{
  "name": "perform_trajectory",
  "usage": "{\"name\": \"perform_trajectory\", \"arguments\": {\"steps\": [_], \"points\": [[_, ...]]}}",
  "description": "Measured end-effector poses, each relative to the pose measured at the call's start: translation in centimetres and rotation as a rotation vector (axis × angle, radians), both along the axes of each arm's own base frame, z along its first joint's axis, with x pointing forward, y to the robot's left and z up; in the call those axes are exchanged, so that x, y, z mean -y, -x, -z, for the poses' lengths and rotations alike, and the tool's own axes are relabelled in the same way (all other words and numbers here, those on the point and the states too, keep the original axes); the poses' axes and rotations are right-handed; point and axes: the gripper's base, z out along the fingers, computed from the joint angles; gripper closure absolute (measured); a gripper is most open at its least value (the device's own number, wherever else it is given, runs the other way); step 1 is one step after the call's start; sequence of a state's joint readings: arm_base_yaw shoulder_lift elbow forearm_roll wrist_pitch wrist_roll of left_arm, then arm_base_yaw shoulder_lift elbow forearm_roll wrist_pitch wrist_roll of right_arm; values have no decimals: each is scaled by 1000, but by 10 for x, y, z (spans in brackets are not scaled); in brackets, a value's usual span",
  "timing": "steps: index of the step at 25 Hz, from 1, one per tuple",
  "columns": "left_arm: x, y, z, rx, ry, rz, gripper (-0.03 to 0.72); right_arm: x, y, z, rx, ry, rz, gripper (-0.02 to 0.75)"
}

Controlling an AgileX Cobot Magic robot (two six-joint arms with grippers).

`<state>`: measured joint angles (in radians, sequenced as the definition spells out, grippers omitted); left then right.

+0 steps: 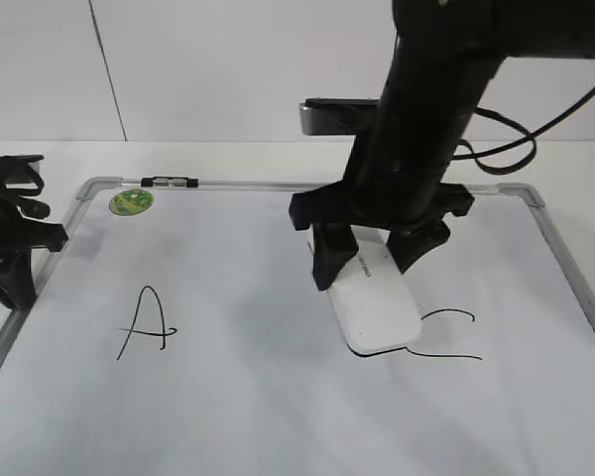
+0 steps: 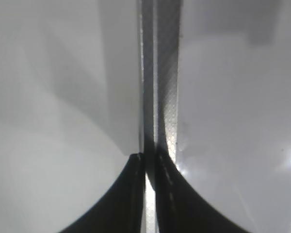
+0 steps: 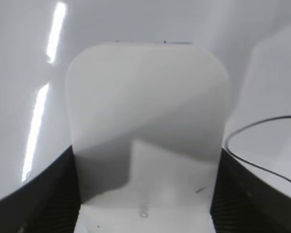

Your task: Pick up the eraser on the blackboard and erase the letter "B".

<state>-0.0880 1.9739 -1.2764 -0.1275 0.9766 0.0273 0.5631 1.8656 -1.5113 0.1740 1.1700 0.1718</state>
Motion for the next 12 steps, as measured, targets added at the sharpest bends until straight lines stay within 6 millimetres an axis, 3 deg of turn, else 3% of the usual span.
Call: {"name": "perform_trajectory", "arguments": {"steps": [6,12], "points": [[0,0,0,0,0,0,648,39,-13,-17,28,21,95,217],[0,0,0,0,0,0,648,89,-20,-31,73,86,210,217]]}}
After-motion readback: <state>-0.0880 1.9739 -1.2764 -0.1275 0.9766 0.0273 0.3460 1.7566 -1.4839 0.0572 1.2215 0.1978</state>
